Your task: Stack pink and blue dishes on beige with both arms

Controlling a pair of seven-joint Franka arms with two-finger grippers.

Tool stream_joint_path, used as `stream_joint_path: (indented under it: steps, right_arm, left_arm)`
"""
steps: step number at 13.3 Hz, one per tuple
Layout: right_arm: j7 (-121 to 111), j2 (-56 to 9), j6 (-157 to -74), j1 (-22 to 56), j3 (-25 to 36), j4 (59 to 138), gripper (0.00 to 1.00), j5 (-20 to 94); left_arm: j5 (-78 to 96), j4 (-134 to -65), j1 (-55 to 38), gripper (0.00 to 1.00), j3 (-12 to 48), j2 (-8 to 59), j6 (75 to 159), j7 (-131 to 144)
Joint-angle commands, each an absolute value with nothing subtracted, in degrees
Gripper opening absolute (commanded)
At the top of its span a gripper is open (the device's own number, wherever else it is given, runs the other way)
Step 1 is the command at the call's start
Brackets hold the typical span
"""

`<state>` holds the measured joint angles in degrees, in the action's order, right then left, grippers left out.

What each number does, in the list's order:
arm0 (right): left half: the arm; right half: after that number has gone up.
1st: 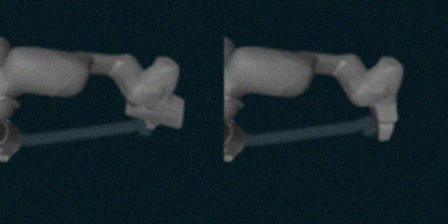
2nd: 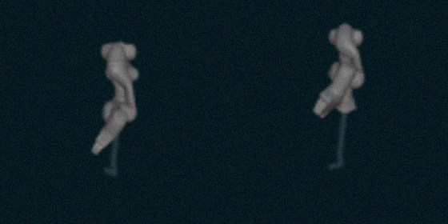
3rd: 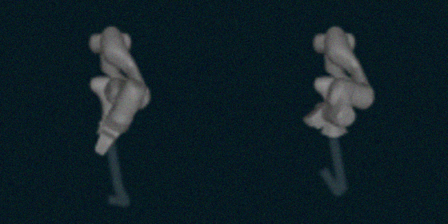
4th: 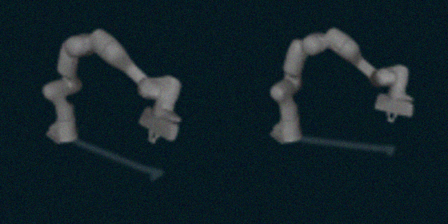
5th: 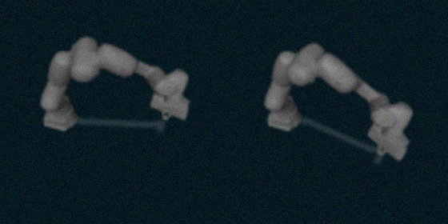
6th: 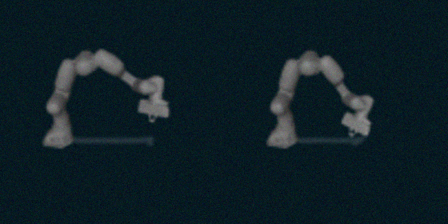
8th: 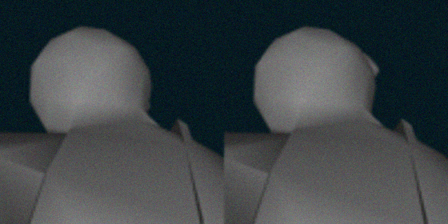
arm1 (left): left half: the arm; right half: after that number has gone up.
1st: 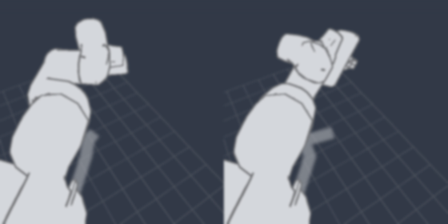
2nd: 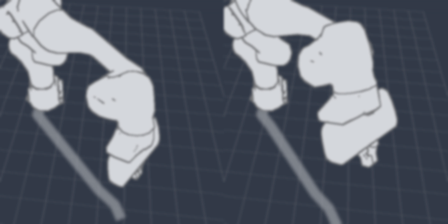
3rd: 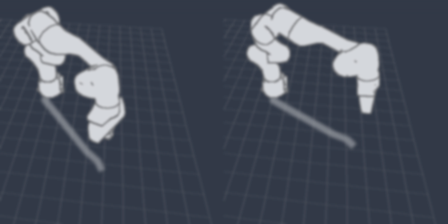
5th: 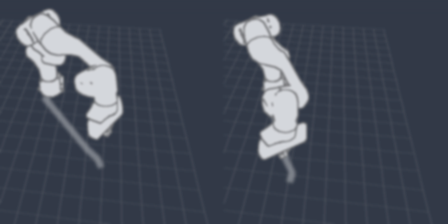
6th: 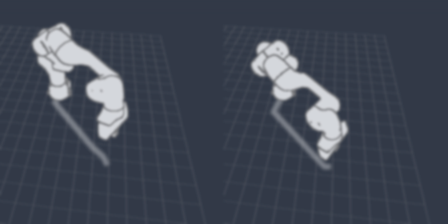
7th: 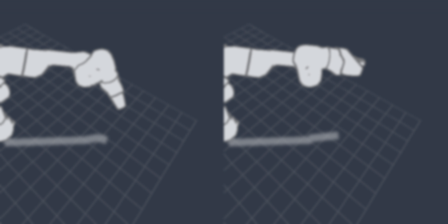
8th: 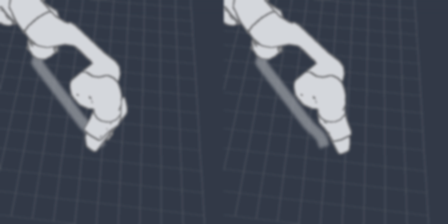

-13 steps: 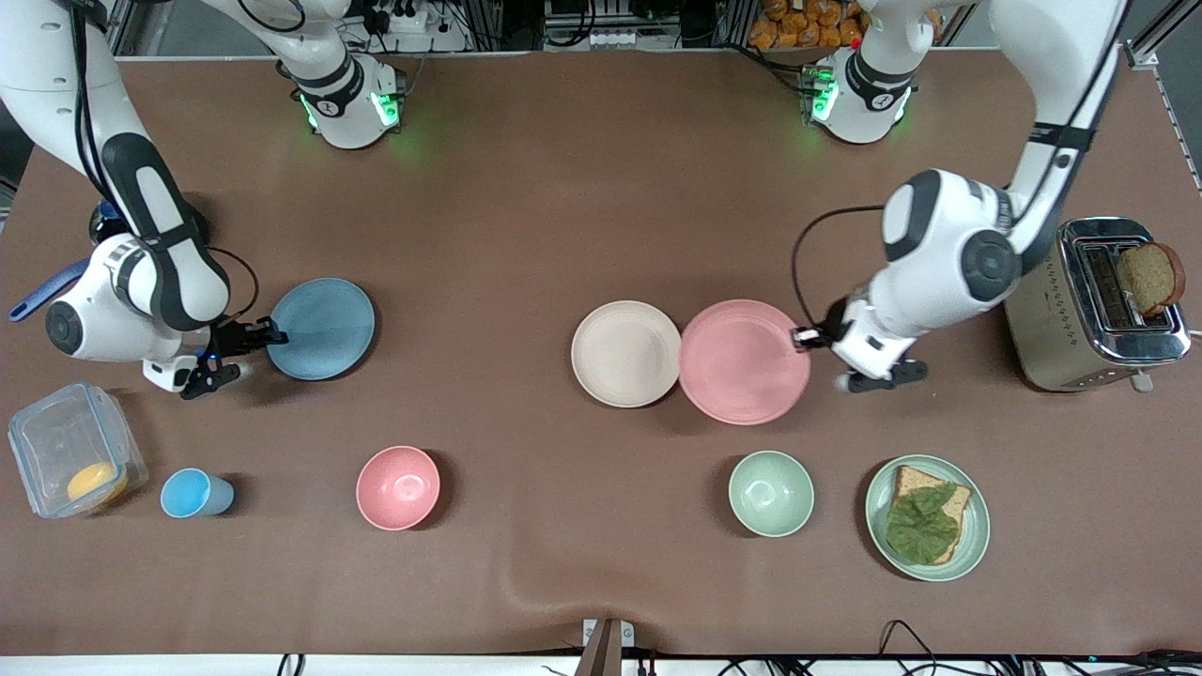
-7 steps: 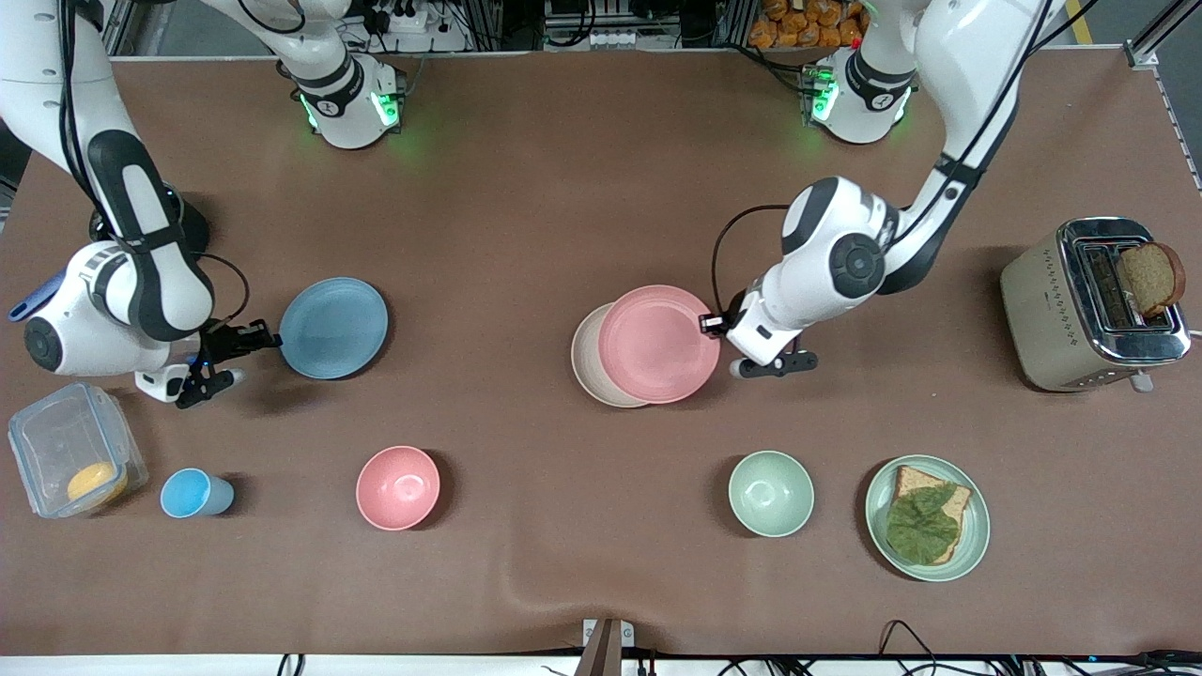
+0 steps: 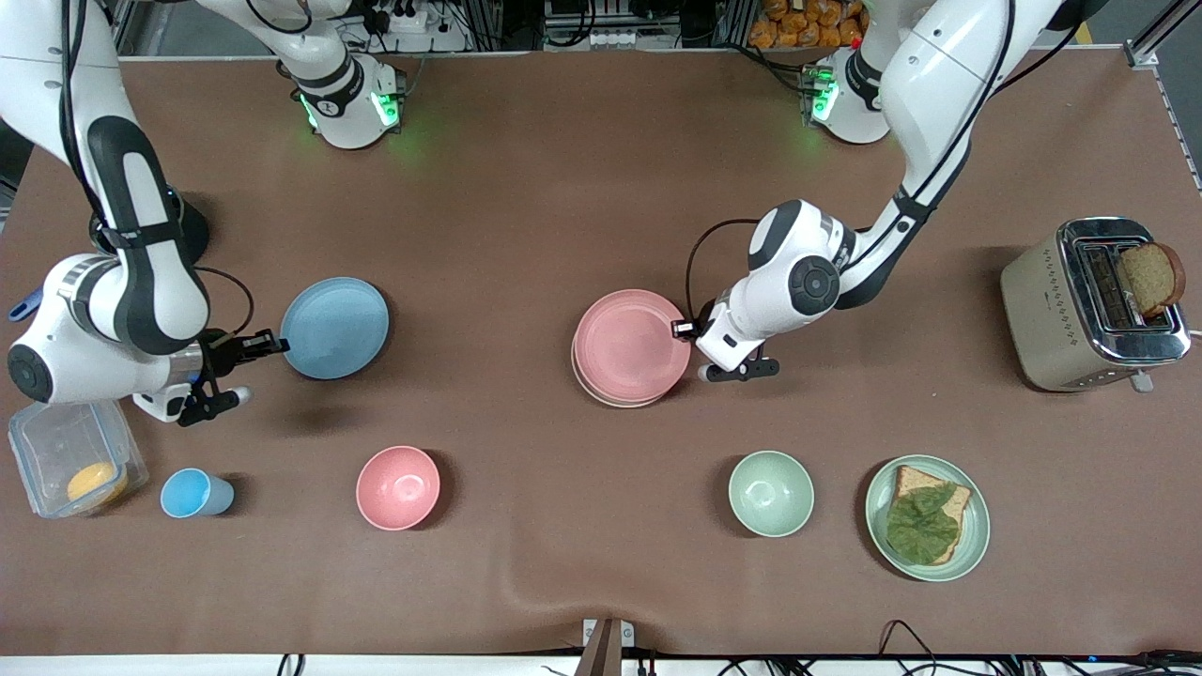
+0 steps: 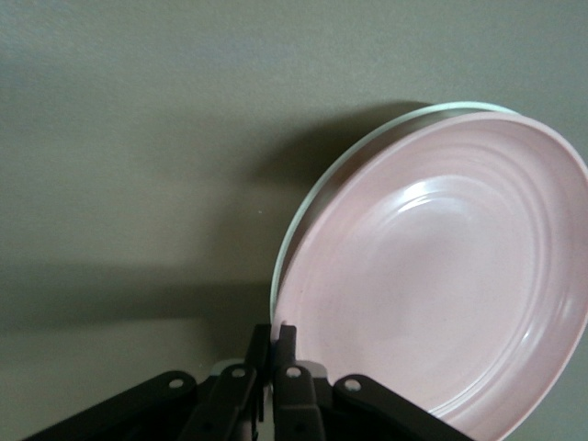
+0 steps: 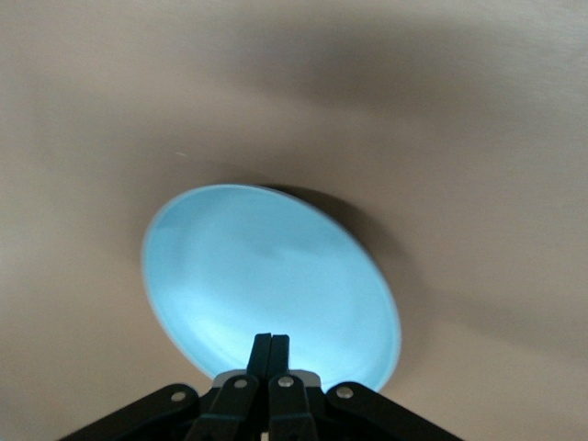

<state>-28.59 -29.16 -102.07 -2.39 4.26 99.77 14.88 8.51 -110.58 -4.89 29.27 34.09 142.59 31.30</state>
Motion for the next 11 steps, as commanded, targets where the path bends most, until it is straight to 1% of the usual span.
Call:
stream_joint_path:
  steps: [1, 4, 5, 6, 7, 8, 9, 10, 11]
  right_arm:
    - [-25.5, -30.2, -99.4, -0.7, 4.7, 96.7, 0.00, 16.0]
    - [-27.3, -30.8, -99.5, -2.2, 4.8, 96.8, 0.00, 15.6]
    - [-27.4, -31.3, -99.6, -2.8, 4.8, 96.7, 0.15, 15.2]
    - [-27.4, -31.9, -99.8, -3.2, 4.8, 96.8, 0.50, 15.2]
    - [-27.8, -32.7, -100.1, -3.9, 4.9, 96.9, 0.78, 15.2]
    - [-28.7, -33.5, -100.2, -4.7, 4.9, 96.9, 0.97, 15.1]
    - [-30.8, -34.0, -100.5, -6.0, 4.9, 96.8, 1.00, 15.1]
    - [-33.6, -34.4, -101.5, -7.0, 4.9, 97.0, 1.00, 15.2]
    - [-35.8, -34.6, -101.9, -7.9, 4.9, 97.1, 1.00, 15.2]
  left_arm:
    - [8.9, -109.4, -5.9, 0.00, 29.0, 35.3, 143.4, 31.3]
    - [8.7, -108.1, -6.1, 0.00, 29.0, 36.5, 143.5, 31.3]
    - [8.7, -108.0, -6.4, 0.00, 28.8, 36.5, 143.5, 31.2]
    - [8.7, -107.9, -6.4, 0.00, 28.7, 36.5, 143.4, 31.2]
    - [8.6, -107.9, -6.4, 0.00, 28.7, 36.4, 143.4, 31.3]
    - [8.4, -108.0, -6.1, 0.00, 28.7, 35.6, 143.4, 31.2]
    - [8.2, -108.4, -5.2, 0.00, 28.7, 33.5, 142.9, 31.4]
    - [8.2, -108.5, -3.4, 0.00, 28.6, 30.3, 141.3, 31.9]
    - [8.1, -108.4, -1.3, 0.00, 28.6, 27.2, 137.5, 32.0]
